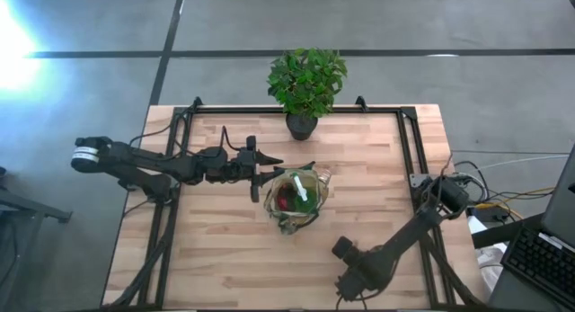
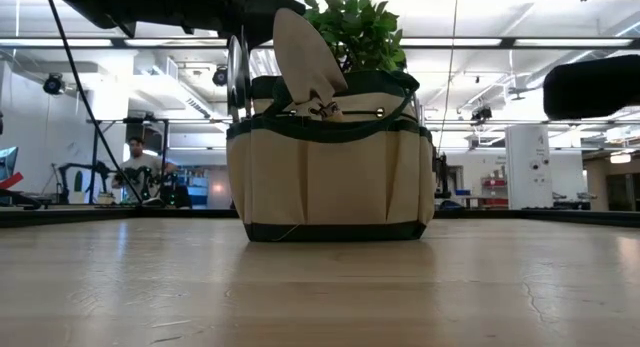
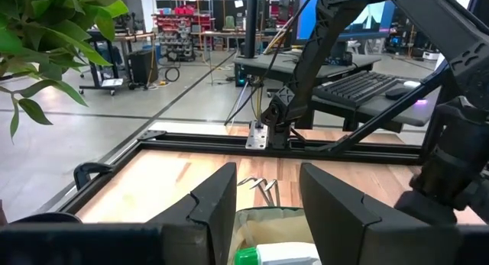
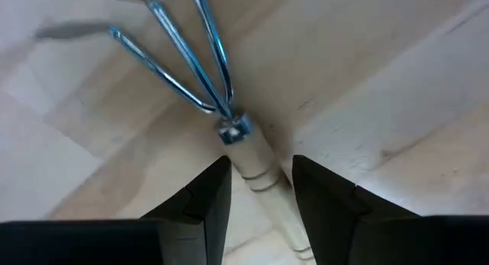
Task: Pick & Place Garden tools in Gardening bag
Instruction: Put the brown hand rake into the side pocket of the gardening bag
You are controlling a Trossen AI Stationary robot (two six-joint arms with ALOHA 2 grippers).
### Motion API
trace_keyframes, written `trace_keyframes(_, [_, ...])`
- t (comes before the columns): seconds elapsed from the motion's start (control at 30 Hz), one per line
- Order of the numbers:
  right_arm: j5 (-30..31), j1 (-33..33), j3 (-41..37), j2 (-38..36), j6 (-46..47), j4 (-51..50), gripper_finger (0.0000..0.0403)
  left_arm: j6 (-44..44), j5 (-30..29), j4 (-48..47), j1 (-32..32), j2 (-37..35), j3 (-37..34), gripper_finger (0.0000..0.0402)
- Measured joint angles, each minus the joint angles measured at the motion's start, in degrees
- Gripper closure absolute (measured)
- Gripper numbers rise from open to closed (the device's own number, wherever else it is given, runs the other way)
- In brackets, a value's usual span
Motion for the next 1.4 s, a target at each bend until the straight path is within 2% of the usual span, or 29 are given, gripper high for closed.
trace_keyframes(0.23, [-3.0,0.1,-0.3,0.0,5.3,4.0,0.0284,0.0,0.0,-0.8,0.0,0.0,0.0,0.0255])
trace_keyframes(0.5, [-3.0,0.0,-3.2,-0.3,15.8,6.3,0.0354,0.0,0.0,-0.9,0.0,0.0,0.0,0.0254])
trace_keyframes(0.87, [-3.5,-2.7,-3.8,-1.7,25.3,6.2,0.0356,0.0,0.0,-0.9,0.0,0.0,0.0,0.0255])
trace_keyframes(1.03, [-1.2,-3.4,-4.2,-5.1,28.5,6.0,0.0356,0.0,0.0,-0.9,0.0,0.0,0.0,0.0255])
trace_keyframes(1.4, [9.7,-5.1,-5.2,-15.9,35.8,6.3,0.0356,0.0,0.0,-1.3,0.0,0.0,0.0,0.0254])
